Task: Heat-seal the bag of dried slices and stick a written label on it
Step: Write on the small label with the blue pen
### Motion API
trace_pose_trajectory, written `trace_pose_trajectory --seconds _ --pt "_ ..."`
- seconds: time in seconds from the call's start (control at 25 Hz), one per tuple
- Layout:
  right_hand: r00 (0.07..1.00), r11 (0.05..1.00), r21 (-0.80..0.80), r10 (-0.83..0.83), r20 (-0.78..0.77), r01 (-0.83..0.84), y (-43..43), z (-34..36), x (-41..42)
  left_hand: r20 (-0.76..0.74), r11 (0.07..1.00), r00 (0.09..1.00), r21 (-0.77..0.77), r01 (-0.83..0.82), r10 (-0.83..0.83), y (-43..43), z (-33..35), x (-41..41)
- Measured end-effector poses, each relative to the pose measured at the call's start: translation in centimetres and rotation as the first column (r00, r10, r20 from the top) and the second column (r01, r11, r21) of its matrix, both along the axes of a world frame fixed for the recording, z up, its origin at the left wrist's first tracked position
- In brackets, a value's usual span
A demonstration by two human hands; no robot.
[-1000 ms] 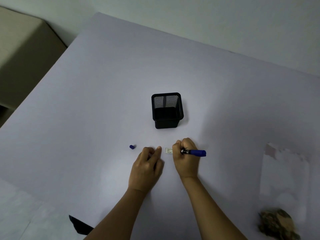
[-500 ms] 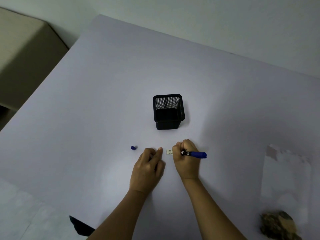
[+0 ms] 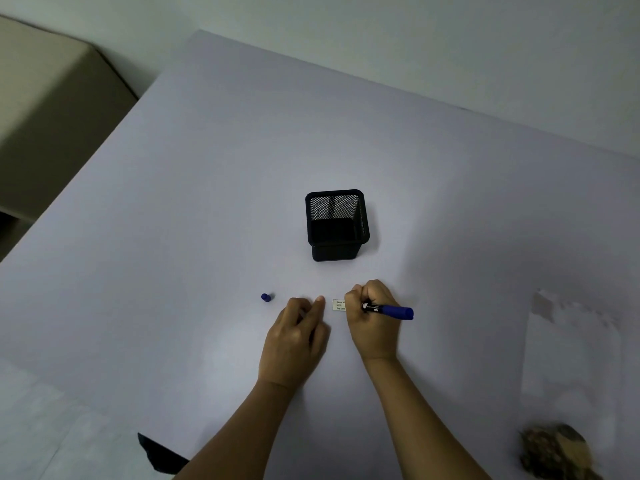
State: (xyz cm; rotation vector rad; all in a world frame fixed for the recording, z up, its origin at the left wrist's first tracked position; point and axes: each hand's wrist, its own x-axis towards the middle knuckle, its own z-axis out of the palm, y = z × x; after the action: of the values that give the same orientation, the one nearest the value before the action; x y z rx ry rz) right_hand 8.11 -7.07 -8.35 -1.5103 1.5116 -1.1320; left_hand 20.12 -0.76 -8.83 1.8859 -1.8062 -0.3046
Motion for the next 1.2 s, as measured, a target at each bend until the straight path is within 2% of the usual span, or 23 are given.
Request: trace_pose_trajectory --seconds 0.6,0.72,0.96,1.2 --pt "0.999 0.999 0.026 -0.037 -0.017 0.037 0.11 -0.02 -0.01 0.023 1.0 1.0 -0.014 -0.002 0.002 0.05 -0.2 0.0" --pt "0.999 0.999 0.016 -0.033 -0.028 0.034 0.14 -0.14 -0.02 0.06 1.0 0.998 -0.027 0.01 -0.009 0.15 -0.37 -0.07" --pt "0.998 0.999 -0.029 -0.029 -0.062 0.027 0.03 -0.02 -0.01 0.193 0.997 0.98 0.068 0.045 -0.057 0.07 -0.74 -0.2" --pt "0.997 0.999 -0.025 -0.038 -0.072 0.037 -0.01 0.15 0.0 0.233 0.996 0.97 0.072 0.051 -0.066 0.03 -0.75 -0.15"
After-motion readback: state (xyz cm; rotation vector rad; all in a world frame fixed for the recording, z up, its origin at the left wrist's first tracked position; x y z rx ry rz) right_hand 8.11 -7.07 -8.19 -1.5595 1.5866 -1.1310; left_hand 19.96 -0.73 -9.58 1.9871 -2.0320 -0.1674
